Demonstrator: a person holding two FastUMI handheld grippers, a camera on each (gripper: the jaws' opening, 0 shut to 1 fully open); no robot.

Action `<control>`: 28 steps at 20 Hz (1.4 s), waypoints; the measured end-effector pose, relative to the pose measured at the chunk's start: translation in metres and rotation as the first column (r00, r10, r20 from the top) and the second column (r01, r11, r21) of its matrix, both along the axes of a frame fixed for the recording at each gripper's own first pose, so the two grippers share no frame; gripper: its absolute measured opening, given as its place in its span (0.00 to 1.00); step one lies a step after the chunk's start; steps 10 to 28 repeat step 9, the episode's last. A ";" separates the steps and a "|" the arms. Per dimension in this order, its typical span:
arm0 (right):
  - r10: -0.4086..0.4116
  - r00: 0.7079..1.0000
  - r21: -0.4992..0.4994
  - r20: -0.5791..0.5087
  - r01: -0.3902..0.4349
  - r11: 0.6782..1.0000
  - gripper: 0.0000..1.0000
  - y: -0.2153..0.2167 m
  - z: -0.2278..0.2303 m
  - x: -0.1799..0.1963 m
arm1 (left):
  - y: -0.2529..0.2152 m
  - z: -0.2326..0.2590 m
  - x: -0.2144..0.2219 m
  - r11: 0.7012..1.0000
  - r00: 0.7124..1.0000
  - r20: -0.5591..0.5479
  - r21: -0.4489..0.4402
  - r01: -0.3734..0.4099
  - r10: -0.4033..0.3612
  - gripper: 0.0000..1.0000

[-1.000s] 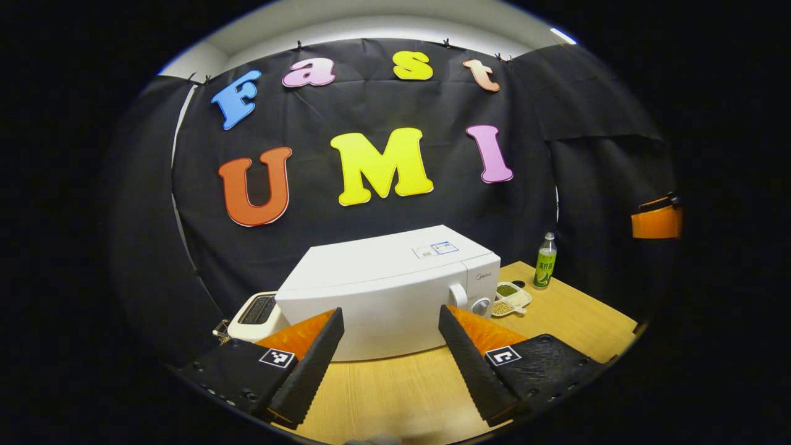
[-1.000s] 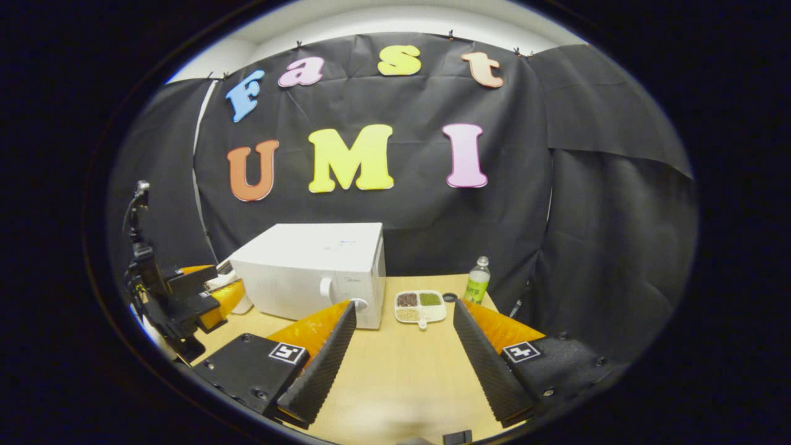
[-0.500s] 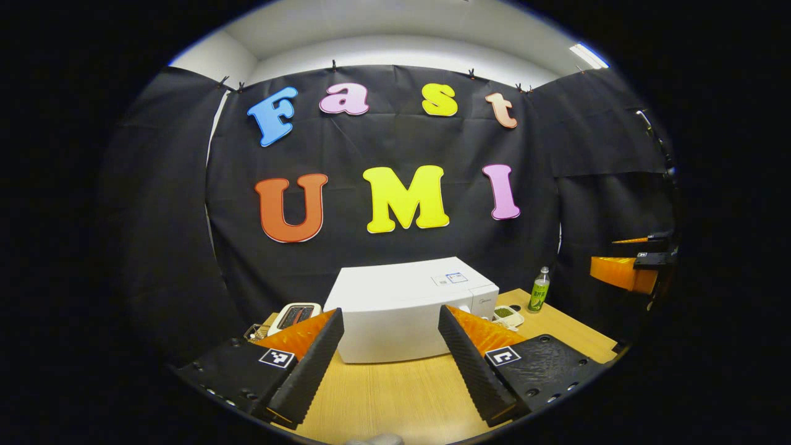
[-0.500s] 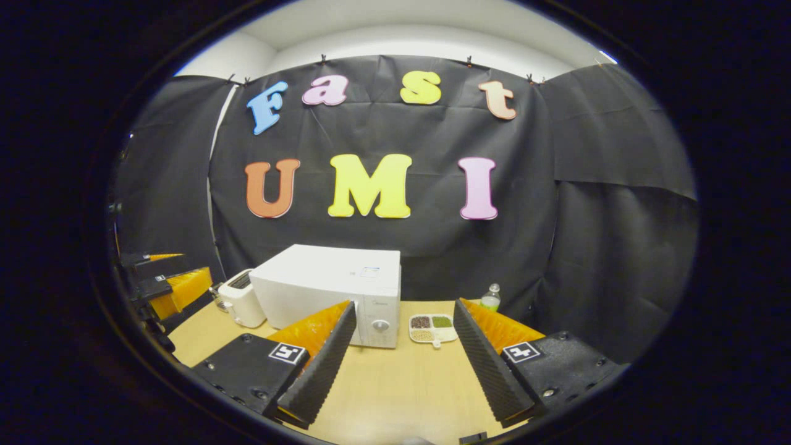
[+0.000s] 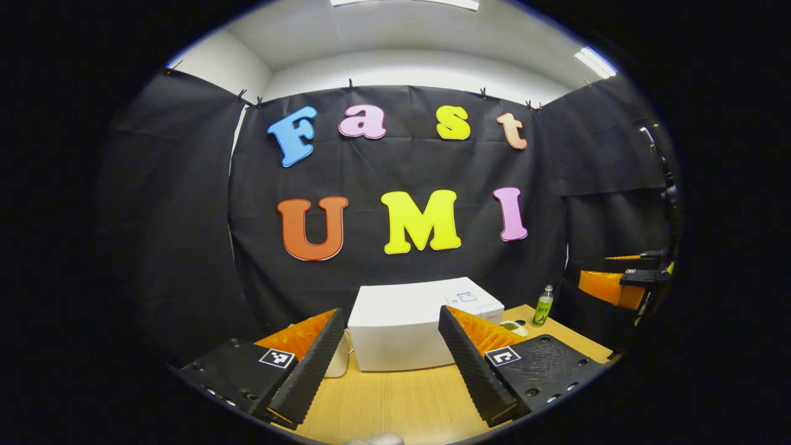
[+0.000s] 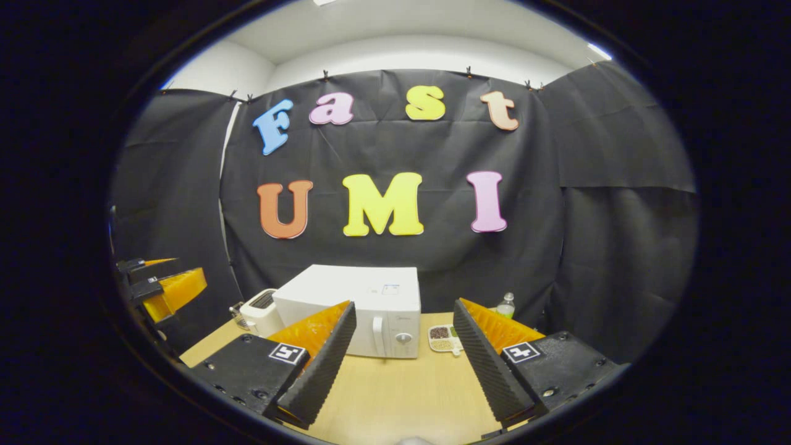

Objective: Open the microwave oven with the left hand, put the food in, and close the microwave oven.

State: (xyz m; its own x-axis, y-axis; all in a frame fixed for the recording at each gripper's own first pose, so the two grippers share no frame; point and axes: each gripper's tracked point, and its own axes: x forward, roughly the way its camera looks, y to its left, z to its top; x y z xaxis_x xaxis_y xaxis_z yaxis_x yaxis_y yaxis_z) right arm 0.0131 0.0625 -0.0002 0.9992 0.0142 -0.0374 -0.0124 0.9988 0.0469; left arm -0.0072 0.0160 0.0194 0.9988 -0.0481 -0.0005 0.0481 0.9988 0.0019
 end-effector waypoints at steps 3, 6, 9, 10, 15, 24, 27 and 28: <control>0.017 1.000 0.006 0.010 -0.018 1.000 0.92 0.009 0.006 -0.004 | 0.007 0.006 -0.005 1.000 1.000 0.014 -0.006 -0.021 0.021 0.96; 0.022 1.000 -0.010 0.018 -0.021 1.000 0.92 0.011 0.009 -0.008 | 0.011 0.008 -0.012 0.999 0.999 0.016 -0.008 -0.039 0.039 0.96; 0.022 0.999 -0.011 0.033 -0.022 1.000 0.92 0.012 0.015 -0.012 | 0.010 0.013 -0.014 0.999 0.999 0.030 -0.015 -0.036 0.037 0.96; 0.022 0.999 -0.011 0.033 -0.022 1.000 0.92 0.012 0.015 -0.012 | 0.010 0.013 -0.014 0.999 0.999 0.030 -0.015 -0.036 0.037 0.96; 0.022 0.999 -0.011 0.033 -0.022 1.000 0.92 0.012 0.015 -0.012 | 0.010 0.013 -0.014 0.999 0.999 0.030 -0.015 -0.036 0.037 0.96; 0.022 0.999 -0.011 0.033 -0.022 1.000 0.92 0.012 0.015 -0.012 | 0.010 0.013 -0.014 0.999 0.999 0.030 -0.015 -0.036 0.037 0.96; 0.022 0.999 -0.011 0.033 -0.022 1.000 0.92 0.012 0.015 -0.012 | 0.010 0.013 -0.014 0.999 0.999 0.030 -0.015 -0.036 0.037 0.96; 0.022 0.999 -0.011 0.033 -0.022 1.000 0.92 0.012 0.015 -0.012 | 0.010 0.013 -0.014 0.999 0.999 0.030 -0.015 -0.036 0.037 0.96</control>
